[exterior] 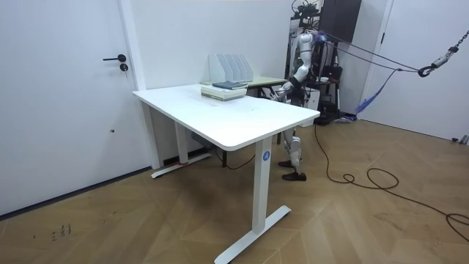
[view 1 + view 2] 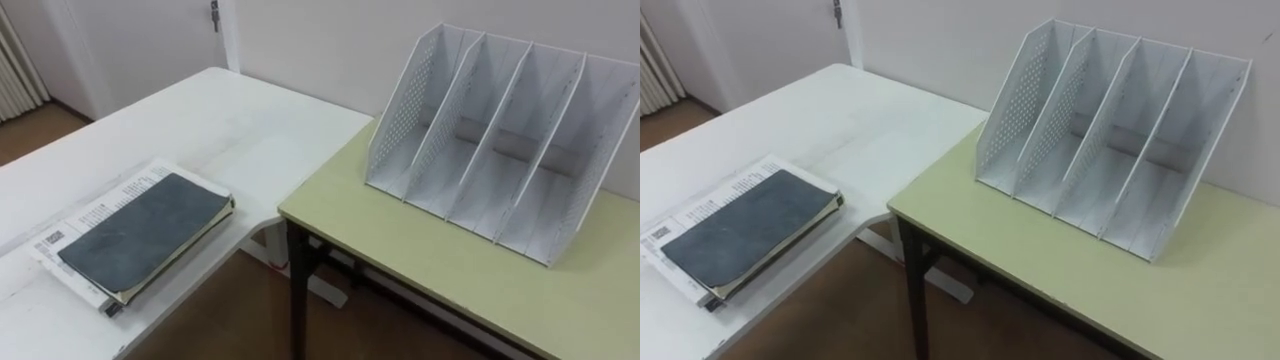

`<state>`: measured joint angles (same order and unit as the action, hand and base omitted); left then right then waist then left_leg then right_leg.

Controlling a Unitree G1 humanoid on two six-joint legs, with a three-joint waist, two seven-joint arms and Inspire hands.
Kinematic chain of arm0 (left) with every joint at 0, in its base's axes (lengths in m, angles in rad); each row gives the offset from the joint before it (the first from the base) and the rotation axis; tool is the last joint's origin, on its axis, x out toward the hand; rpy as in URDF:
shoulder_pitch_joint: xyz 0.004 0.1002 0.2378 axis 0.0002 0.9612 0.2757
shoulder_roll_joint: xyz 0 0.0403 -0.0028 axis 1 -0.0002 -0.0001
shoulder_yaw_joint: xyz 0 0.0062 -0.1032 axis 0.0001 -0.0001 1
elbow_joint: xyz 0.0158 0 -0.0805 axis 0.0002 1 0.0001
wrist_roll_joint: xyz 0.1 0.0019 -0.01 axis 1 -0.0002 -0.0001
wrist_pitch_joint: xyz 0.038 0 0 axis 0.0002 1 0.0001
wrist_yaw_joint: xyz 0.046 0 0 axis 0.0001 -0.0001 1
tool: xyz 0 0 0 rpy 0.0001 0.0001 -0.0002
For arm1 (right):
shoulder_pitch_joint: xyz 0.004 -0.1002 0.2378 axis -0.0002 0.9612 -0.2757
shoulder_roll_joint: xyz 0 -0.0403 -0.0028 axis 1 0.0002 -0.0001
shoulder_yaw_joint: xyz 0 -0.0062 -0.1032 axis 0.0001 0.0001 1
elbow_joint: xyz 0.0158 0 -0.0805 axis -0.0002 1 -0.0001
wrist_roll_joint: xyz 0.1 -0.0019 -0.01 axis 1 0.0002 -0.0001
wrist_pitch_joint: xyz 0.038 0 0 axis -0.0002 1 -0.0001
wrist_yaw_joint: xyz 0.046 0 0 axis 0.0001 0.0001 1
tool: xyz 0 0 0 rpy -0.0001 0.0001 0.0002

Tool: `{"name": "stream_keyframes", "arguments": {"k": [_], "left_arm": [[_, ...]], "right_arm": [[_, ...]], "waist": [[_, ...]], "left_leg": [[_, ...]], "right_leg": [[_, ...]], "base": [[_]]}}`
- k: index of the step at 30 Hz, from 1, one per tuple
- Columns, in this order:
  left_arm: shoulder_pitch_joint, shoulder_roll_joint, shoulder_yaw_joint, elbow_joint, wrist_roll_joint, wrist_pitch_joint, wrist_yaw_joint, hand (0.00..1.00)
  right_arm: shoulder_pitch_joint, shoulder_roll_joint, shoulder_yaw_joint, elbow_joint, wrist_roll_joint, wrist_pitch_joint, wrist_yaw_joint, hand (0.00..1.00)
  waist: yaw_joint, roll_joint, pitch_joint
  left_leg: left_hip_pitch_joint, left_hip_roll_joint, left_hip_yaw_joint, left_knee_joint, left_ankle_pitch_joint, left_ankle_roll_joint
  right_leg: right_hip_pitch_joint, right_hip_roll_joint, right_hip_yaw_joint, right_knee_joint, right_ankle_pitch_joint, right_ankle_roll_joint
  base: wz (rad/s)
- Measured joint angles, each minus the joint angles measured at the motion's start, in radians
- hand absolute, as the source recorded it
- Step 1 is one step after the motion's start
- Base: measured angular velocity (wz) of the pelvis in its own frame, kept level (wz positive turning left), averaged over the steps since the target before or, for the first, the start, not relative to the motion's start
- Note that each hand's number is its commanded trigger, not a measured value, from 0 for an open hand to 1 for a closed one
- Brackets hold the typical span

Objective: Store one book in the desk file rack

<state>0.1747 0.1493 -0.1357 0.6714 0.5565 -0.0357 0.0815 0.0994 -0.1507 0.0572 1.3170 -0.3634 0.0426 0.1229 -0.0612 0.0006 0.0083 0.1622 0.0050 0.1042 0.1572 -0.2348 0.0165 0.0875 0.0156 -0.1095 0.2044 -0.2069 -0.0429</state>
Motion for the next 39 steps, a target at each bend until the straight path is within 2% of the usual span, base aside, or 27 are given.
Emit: {"name": "stream_keyframes", "arguments": {"k": [3,6,8,11,15,18,20,22,24,30,35,39], "left_arm": [[-0.011,-0.001,-0.053,-0.039,0.085,0.000,0.003,0.00],[-0.012,0.003,-0.098,-0.127,0.196,0.001,0.003,0.00],[-0.022,0.021,-0.122,-0.241,0.267,-0.008,0.008,0.00],[-0.058,0.044,-0.154,-0.322,0.316,-0.020,0.044,0.00],[-0.067,0.068,-0.192,-0.418,0.363,-0.019,0.069,0.00],[-0.067,0.078,-0.192,-0.526,0.380,-0.025,0.110,0.00],[-0.067,0.081,-0.186,-0.591,0.389,-0.053,0.175,0.00],[-0.069,0.081,-0.185,-0.613,0.391,-0.066,0.216,0.00],[-0.074,0.082,-0.175,-0.614,0.399,-0.076,0.246,0.00],[-0.074,0.093,-0.134,-0.612,0.399,-0.076,0.322,0.00],[-0.072,0.116,-0.071,-0.612,0.399,-0.076,0.374,0.00],[-0.065,0.118,-0.036,-0.612,0.401,-0.073,0.392,0.00]], "right_arm": [[-0.002,-0.003,0.001,-0.009,0.000,0.000,-0.002,0.00],[-0.004,-0.003,0.000,-0.005,-0.005,-0.002,-0.001,0.00],[-0.013,-0.006,0.000,-0.004,-0.004,-0.003,-0.002,0.00],[-0.016,-0.011,0.000,-0.004,-0.004,-0.009,-0.004,0.00],[-0.022,-0.012,0.008,0.004,0.008,-0.012,-0.014,0.00],[-0.028,-0.013,0.010,0.013,0.009,-0.021,-0.020,0.00],[-0.034,-0.013,0.010,0.032,0.009,-0.031,-0.026,0.00],[-0.036,-0.013,0.010,0.045,0.010,-0.035,-0.027,0.00],[-0.034,-0.012,0.010,0.046,0.009,-0.034,-0.027,0.00],[-0.027,-0.011,0.010,0.049,0.009,-0.020,-0.035,0.00],[-0.022,-0.011,0.010,0.045,0.011,-0.019,-0.036,0.00],[-0.022,-0.011,0.009,0.046,0.009,-0.017,-0.032,0.00]], "waist": [[-0.020,0.002,0.0014],[-0.037,0.003,0.0048],[-0.047,0.000,0.0065],[-0.047,0.000,0.0063],[-0.052,0.001,0.0059],[-0.051,0.003,0.0044],[-0.052,0.004,0.0036],[-0.052,0.007,0.0018],[-0.050,0.009,0.0008],[-0.043,0.010,0.0010],[-0.039,0.020,-0.0059],[-0.031,0.026,-0.0084]], "left_leg": [[-0.001,0.000,0.001,-0.001,0.000,0.000],[-0.001,0.001,0.001,0.000,0.000,0.000],[-0.009,0.001,0.001,0.001,0.000,0.000],[-0.005,0.001,0.001,0.003,0.000,0.000],[0.001,0.001,-0.001,0.002,0.000,0.000],[-0.009,0.001,-0.011,0.003,0.000,0.000],[-0.009,0.001,-0.025,0.003,0.000,0.000],[-0.009,0.001,-0.025,0.003,0.000,0.000],[-0.010,0.001,-0.024,0.004,0.000,0.000],[0.004,0.002,-0.025,0.004,0.000,0.000],[0.006,0.001,-0.027,0.004,0.000,0.000],[0.007,0.001,-0.026,0.006,0.000,0.000]], "right_leg": [[-0.001,0.001,0.004,0.003,0.000,0.000],[0.000,0.001,0.005,0.009,0.000,0.000],[-0.002,0.001,0.003,0.000,0.000,0.000],[0.000,0.001,0.004,-0.003,0.001,0.000],[0.009,0.002,0.002,-0.005,0.002,0.000],[0.010,0.003,-0.005,-0.019,0.005,0.000],[0.016,0.004,-0.008,-0.019,0.006,0.000],[0.021,0.004,-0.011,-0.022,0.006,0.000],[0.023,0.004,-0.017,-0.026,0.007,-0.001],[0.035,0.004,-0.022,-0.036,0.009,-0.003],[0.034,0.003,-0.022,-0.036,0.009,-0.003],[0.034,0.004,-0.021,-0.035,0.009,-0.003]], "base": [[0.00],[0.01],[0.02],[0.00],[0.00],[0.08],[0.06],[0.07],[0.07],[0.02],[0.00],[0.00]]}}
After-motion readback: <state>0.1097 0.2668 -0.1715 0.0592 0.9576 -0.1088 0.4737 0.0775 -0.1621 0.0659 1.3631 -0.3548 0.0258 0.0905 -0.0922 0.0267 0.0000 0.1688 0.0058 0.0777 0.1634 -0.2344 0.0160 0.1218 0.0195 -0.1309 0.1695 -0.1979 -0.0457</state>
